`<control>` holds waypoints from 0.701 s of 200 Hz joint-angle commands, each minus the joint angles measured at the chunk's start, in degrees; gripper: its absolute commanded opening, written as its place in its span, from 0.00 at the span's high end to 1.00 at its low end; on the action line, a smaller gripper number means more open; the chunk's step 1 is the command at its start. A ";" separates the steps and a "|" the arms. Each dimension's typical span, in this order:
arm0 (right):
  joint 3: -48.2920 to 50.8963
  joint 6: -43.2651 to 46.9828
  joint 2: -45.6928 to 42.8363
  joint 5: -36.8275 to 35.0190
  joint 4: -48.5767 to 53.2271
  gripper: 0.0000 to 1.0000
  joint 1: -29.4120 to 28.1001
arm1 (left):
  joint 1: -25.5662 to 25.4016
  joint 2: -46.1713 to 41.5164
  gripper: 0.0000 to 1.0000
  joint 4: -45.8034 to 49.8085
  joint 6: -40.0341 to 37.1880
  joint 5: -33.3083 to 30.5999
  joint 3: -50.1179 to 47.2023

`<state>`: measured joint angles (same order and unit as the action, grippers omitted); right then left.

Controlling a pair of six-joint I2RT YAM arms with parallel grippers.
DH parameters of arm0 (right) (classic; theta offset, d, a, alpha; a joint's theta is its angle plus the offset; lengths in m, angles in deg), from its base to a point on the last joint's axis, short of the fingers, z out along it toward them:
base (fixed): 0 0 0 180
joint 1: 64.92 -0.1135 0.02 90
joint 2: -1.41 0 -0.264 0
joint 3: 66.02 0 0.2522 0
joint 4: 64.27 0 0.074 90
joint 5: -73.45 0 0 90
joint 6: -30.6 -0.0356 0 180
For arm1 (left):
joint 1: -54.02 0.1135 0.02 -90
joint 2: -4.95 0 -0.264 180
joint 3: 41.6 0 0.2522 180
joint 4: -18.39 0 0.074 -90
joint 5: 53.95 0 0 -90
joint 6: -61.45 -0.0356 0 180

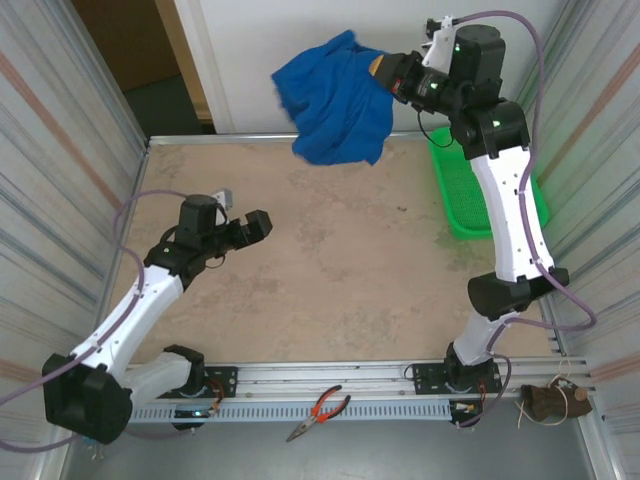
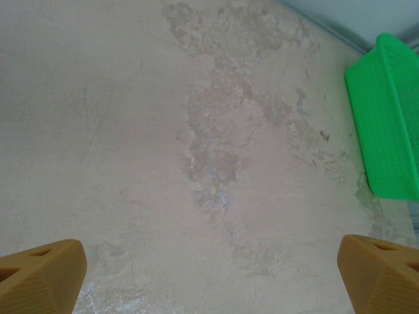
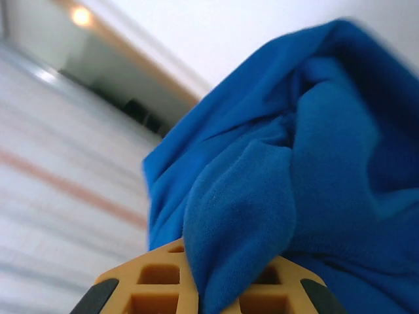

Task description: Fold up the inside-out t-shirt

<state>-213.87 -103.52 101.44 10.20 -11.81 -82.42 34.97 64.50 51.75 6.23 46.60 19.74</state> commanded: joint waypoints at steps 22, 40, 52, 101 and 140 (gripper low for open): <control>18.66 -0.20 -6.34 2.09 -6.15 1.00 -1.52 | -0.12 -6.74 0.01 1.67 -0.07 -5.27 -2.27; 31.87 -2.09 -8.88 2.60 -12.30 1.00 -1.97 | -0.19 -8.01 0.01 1.83 0.00 -5.83 -2.96; 40.13 -2.46 -9.48 1.54 -16.98 0.94 -2.38 | -0.17 -8.47 0.01 1.98 0.17 -5.80 -3.40; 48.96 9.66 -6.34 -17.61 -6.94 0.34 -2.91 | -0.17 -7.69 0.01 4.93 0.07 -3.89 -2.80; 59.99 11.25 -9.64 -26.24 -5.84 0.34 -12.35 | -0.26 -5.86 0.01 1.77 2.20 -2.45 -5.41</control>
<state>-158.24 -95.76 95.27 -7.66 -19.92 -88.16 34.97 57.27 54.72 6.69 42.60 15.98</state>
